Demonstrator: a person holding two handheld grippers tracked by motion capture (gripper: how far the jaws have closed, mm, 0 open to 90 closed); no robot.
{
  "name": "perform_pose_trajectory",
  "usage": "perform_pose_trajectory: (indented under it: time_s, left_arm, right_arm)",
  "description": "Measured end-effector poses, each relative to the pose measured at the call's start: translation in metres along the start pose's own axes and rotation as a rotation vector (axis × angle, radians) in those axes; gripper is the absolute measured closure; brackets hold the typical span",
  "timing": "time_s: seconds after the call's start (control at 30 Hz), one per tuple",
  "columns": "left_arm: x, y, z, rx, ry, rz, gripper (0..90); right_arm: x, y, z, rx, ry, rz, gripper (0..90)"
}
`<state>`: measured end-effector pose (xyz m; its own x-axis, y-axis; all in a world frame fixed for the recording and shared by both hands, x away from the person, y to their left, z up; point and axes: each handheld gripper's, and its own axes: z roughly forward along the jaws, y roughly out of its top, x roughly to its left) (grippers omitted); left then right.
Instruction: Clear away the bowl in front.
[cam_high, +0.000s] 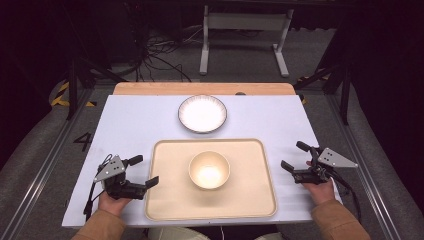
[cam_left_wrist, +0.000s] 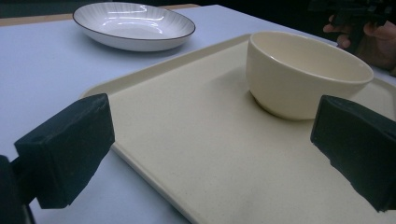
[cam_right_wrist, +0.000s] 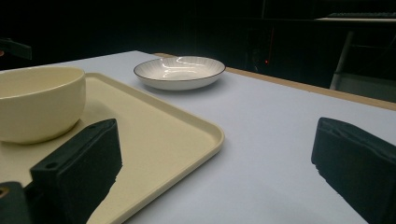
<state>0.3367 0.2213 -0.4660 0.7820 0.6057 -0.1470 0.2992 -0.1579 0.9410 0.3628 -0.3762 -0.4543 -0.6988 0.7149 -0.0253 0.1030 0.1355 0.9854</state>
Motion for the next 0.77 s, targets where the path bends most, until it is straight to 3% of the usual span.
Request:
perform_pose_trajectory:
  time_s: [0.33, 0.77]
  left_arm:
    - [-0.0013, -0.0003, 0.0034, 0.051, 0.023, 0.009, 0.4]
    - [-0.0012, -0.0004, 0.0034, 0.05, 0.016, 0.008, 0.4]
  right_arm:
    - [0.0003, 0.0, -0.0001, 0.0, 0.001, -0.002, 1.8]
    - [0.0004, 0.0, 0.0, -0.002, 0.002, -0.004, 1.8]
